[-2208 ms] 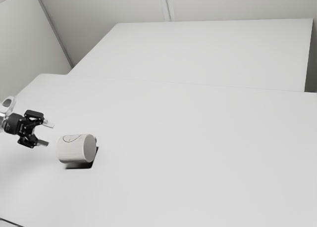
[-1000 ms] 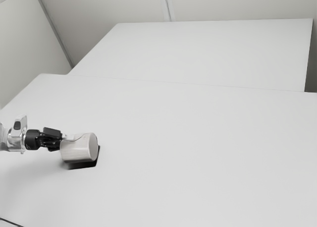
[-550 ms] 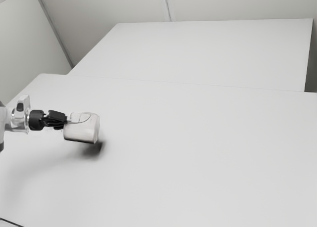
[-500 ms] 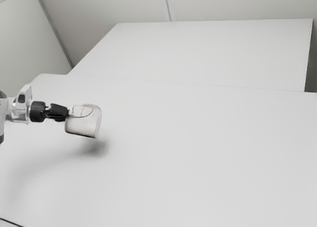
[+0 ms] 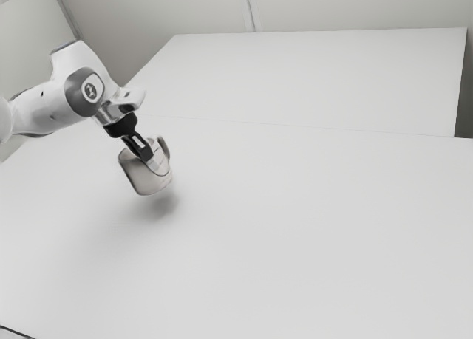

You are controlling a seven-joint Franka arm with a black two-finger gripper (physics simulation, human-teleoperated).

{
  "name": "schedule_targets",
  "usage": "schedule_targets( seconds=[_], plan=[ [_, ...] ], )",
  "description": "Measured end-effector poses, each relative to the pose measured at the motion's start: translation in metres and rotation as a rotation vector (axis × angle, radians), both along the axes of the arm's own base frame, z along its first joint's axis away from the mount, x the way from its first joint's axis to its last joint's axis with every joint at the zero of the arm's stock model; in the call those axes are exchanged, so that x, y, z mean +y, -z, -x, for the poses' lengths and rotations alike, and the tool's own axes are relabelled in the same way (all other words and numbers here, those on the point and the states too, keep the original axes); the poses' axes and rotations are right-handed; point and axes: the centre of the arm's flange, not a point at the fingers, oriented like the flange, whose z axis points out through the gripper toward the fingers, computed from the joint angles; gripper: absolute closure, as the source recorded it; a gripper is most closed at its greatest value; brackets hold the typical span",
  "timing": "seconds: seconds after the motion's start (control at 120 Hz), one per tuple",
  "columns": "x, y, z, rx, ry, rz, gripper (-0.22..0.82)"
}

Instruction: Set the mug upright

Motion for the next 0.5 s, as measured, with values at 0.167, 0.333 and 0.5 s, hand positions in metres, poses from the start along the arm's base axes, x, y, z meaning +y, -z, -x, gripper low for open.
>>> schedule_targets(
  seconds=[0.167,0.333,0.5],
  plan=[
    [-0.049,0.025,-0.004,0.017,-0.045,-0.159,0.78],
    [-0.019,0.048,0.005,0.034,-0.253,-0.204,0.78],
    [-0.019,0.05,0.004,0.024,-0.395,-0.206,0.78]
  ],
)
